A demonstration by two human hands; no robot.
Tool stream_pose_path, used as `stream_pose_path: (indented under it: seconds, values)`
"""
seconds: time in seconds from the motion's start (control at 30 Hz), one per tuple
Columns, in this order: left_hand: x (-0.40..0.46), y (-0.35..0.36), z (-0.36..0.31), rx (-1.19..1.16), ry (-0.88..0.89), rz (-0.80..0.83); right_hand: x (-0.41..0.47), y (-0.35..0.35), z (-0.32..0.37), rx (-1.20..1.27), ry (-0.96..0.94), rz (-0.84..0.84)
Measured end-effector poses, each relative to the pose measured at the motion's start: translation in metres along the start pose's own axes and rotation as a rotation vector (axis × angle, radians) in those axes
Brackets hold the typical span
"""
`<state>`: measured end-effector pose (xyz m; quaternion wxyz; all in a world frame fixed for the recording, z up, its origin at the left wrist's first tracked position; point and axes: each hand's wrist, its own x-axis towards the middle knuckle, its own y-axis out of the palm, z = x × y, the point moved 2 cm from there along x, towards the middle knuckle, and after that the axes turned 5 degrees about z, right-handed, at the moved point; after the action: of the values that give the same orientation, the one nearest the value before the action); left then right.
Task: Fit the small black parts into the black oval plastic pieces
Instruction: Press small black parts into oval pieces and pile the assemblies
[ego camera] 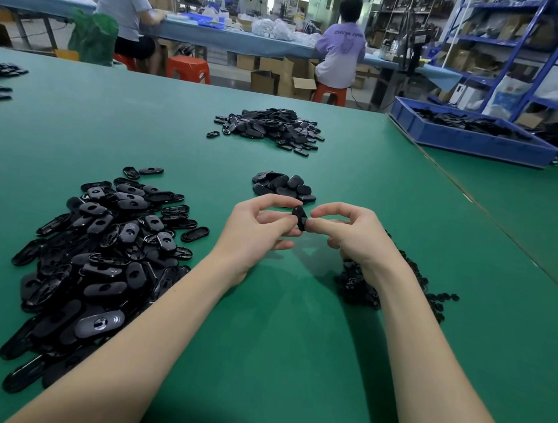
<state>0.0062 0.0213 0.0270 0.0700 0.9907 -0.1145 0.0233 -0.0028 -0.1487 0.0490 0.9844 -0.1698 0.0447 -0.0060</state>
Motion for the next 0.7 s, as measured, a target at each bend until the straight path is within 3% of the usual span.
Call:
stream_pose_path:
  seconds: [0.7]
  values:
    - [-0.0008,0.0018,-0.0013,0.088,0.041,-0.012,0.0017,0.0027,0.0036,-0.027,-0.013,-0.028]
